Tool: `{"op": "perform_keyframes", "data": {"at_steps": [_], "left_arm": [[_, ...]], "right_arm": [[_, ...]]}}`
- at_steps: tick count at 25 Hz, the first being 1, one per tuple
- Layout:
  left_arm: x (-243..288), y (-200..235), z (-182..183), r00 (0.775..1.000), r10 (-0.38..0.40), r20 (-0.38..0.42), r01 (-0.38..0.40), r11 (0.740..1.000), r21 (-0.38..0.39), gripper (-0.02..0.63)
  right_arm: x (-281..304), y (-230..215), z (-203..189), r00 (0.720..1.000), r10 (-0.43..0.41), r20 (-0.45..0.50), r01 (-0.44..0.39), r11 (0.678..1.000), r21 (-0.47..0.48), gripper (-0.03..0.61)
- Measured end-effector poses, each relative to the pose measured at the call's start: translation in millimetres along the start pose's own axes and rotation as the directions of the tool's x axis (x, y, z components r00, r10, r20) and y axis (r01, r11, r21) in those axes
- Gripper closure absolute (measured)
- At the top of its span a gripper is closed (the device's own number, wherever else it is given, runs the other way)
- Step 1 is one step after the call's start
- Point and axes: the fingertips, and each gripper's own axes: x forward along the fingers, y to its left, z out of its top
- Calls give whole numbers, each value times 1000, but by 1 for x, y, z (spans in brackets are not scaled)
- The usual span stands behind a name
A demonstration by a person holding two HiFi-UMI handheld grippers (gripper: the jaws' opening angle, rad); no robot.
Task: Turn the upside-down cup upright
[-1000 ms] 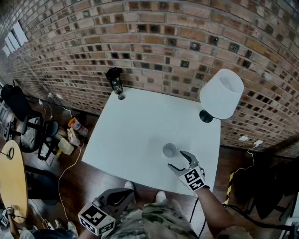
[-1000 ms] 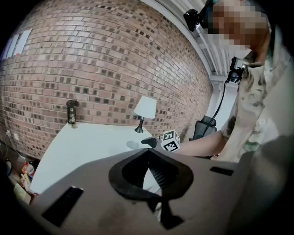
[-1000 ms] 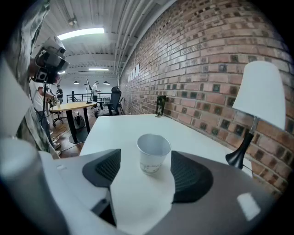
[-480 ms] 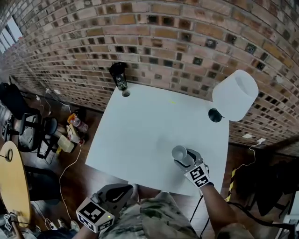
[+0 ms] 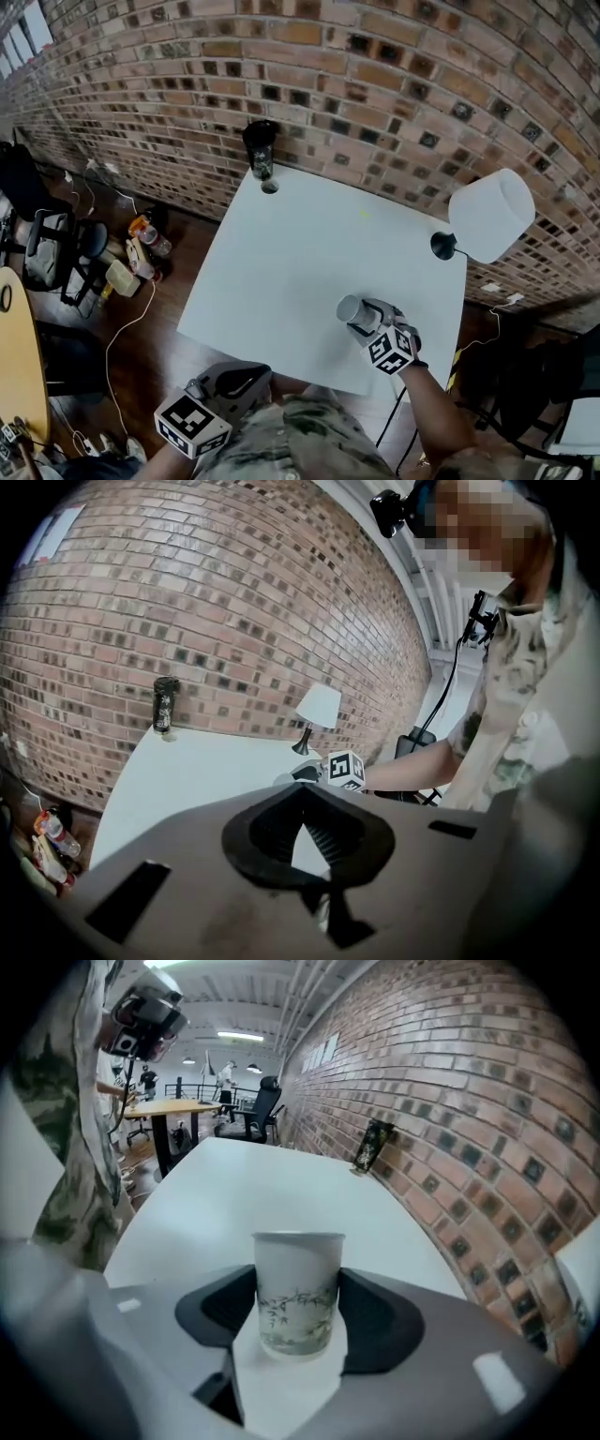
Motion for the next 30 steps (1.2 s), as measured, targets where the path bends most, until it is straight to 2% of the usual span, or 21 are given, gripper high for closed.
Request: {"op": "perform_keyframes", "data": {"at_steps": [3,12,16,19,23,27,30], "left_arm": [[-12,16,-2,1000,9,6,-9,1000,6,607],[-28,40,-9,1000,21,10,-21,1000,-22,607],[-24,39,-6,1000,9,7,-9,1000,-19,607],[-19,36,-5,1000,3,-1,-3,1000,-11,607],[-11,28,-4,1000,0,-11,0,1000,0,607],[-1,18,-2,1000,7,-13,-7,1000,8,607],[4,11,0,1000,18,-16,-18,1000,9,607]], "right_arm": [[15,5,7,999,16,-45,-18,998,-57,302],[27,9,13,997,29,-76,-34,997,-63,301],[28,9,15,997,38,-69,-41,998,-43,296],[28,10,15,998,50,-47,-51,999,-13,252],[23,5,7,999,43,-18,-42,998,38,239],[21,-6,-17,999,37,-25,-35,995,89,245],[24,-8,-27,998,50,-23,-47,995,87,293]]}}
